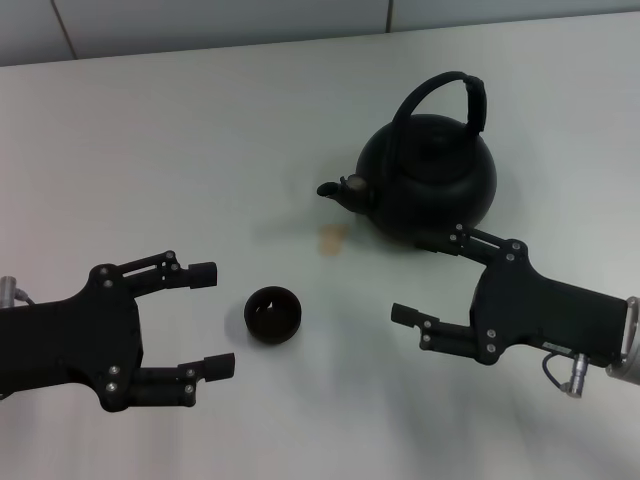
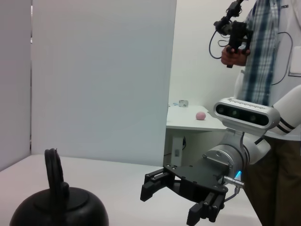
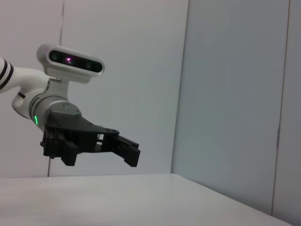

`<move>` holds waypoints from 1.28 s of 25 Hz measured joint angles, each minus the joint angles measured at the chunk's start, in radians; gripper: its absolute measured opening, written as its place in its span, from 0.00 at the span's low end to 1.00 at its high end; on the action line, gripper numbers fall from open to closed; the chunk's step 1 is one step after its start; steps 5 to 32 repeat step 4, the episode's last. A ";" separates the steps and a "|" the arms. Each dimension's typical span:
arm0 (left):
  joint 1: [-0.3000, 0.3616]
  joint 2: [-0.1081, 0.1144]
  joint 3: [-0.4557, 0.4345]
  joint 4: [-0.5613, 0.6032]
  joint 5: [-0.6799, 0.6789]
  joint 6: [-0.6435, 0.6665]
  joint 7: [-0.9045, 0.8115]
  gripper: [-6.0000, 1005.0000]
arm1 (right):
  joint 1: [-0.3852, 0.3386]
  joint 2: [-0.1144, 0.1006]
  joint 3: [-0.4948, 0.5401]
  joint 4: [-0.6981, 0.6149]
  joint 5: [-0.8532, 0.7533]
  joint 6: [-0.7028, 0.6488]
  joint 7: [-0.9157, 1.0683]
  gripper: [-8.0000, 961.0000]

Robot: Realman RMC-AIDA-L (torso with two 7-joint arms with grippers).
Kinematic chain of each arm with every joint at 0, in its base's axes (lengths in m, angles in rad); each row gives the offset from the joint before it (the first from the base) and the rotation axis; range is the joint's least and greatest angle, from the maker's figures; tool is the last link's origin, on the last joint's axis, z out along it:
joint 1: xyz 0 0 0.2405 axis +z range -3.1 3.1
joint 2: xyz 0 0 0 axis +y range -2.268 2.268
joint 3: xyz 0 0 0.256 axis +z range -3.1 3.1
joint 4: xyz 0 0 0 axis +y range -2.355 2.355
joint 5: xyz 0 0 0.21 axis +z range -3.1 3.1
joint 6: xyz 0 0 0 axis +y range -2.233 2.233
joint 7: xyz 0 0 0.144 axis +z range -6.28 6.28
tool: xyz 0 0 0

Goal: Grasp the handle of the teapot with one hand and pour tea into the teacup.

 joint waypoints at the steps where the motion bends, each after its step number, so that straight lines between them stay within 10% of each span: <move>1: 0.001 0.000 0.000 -0.002 0.000 -0.003 0.001 0.86 | 0.002 0.001 0.000 0.003 0.000 0.005 0.000 0.80; 32: 0.004 -0.001 0.001 -0.013 0.001 -0.014 0.001 0.86 | 0.005 0.009 -0.008 0.006 -0.002 0.025 0.000 0.80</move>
